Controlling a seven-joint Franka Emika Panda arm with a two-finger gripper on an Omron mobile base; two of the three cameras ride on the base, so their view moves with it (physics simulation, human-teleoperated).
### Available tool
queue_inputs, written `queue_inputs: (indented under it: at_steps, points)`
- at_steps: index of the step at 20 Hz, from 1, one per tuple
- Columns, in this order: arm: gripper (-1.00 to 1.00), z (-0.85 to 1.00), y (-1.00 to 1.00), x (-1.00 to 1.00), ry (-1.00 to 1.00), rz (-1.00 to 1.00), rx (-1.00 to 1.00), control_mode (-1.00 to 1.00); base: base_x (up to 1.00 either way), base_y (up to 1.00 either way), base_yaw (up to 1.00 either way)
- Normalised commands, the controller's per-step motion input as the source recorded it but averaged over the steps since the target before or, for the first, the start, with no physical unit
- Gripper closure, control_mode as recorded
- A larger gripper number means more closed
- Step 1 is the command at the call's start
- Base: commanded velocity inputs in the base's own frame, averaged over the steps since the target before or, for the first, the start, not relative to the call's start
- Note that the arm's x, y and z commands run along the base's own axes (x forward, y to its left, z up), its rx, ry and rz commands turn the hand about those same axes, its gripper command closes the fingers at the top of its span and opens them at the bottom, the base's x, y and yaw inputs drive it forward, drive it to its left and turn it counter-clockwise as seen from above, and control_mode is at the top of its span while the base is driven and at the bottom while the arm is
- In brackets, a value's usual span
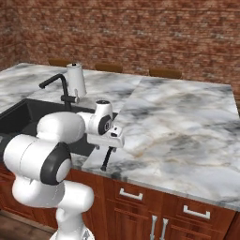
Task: Grab the spray bottle from the cabinet, then place it next to the cutting board for sanitizing. Then grab the dish brush from the countertop next to the sink and place it next to the cutting board.
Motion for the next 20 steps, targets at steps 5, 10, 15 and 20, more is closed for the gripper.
queue_inputs:
  at_steps: [5,10,15,20]
  points:
    - [-1.00,-0.30,0.00,0.29,0.04,0.00,0.00,-1.00,0.00,0.00,0.00]
    - [-1.00,-0.28,0.00,0.20,0.02,0.00,0.00,-1.00,0.00,0.00,0.00]
    - [-1.00,-0.25,-0.09,0.06,0.02,0.00,0.00,-1.00,0.00,0.00,0.00]
    - [-1.00,-0.25,-0.09,0.02,0.00,0.00,0.00,-1.00,0.00,0.00,0.00]
